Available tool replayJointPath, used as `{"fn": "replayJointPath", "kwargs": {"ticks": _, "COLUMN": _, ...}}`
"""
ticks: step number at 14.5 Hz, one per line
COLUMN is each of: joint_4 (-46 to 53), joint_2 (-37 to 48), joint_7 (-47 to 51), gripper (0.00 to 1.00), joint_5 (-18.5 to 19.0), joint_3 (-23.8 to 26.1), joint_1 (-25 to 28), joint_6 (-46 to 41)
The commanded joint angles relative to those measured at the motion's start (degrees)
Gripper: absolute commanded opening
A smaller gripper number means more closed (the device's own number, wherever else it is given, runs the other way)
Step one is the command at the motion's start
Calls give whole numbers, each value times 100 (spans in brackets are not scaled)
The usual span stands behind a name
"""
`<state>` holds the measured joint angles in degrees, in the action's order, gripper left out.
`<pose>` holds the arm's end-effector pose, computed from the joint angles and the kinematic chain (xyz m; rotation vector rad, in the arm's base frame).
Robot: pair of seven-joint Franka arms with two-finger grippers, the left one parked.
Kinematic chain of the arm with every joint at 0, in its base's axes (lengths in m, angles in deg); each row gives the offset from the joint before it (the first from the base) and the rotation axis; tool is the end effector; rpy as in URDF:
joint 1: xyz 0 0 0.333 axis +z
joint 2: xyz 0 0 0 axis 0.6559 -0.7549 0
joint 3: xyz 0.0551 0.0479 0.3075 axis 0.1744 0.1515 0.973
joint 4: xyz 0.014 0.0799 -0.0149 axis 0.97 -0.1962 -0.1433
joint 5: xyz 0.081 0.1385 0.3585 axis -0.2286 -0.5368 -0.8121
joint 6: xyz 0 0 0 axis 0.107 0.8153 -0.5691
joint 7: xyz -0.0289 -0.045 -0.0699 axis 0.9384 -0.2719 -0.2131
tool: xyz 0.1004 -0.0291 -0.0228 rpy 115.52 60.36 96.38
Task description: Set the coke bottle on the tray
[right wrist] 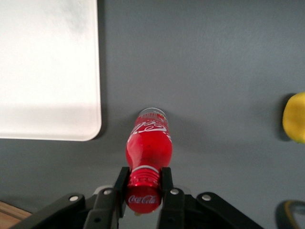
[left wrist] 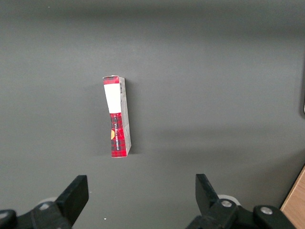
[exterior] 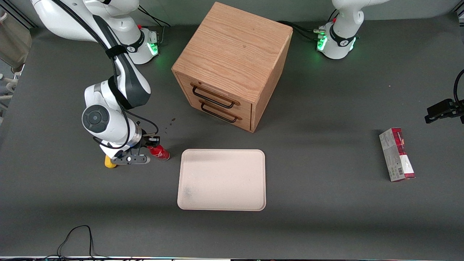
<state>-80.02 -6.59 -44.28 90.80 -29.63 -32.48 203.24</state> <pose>0.6017 0.1779 0.3418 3.1306 -0.0142 -0.1334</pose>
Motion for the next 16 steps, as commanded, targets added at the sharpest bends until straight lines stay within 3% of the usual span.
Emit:
{"fn": "replayJointPath", "kwargs": {"ticks": 1, "joint_4": 910, "joint_2": 26, "joint_7": 108, "gripper": 0, "joint_5": 100, "joint_3": -1, "joint_1": -25, "joint_6": -952}}
{"fn": "replayJointPath", "kwargs": {"ticks": 9, "joint_4": 3530, "joint_2": 78, "joint_7": 73, "gripper": 0, "joint_5": 30, "joint_3": -19, "joint_1": -42, "joint_6": -3968}}
{"fn": "replayJointPath", "kwargs": {"ticks": 12, "joint_4": 4015, "joint_2": 114, "joint_7": 73, "gripper": 0, "joint_5": -49, "joint_3": -1, "joint_1": -42, "joint_6": -4479}}
{"fn": "replayJointPath", "kwargs": {"ticks": 16, "joint_4": 4909, "joint_2": -428, "joint_7": 90, "gripper": 0, "joint_5": -146, "joint_3": 270, "joint_1": -7, "joint_6": -4392}}
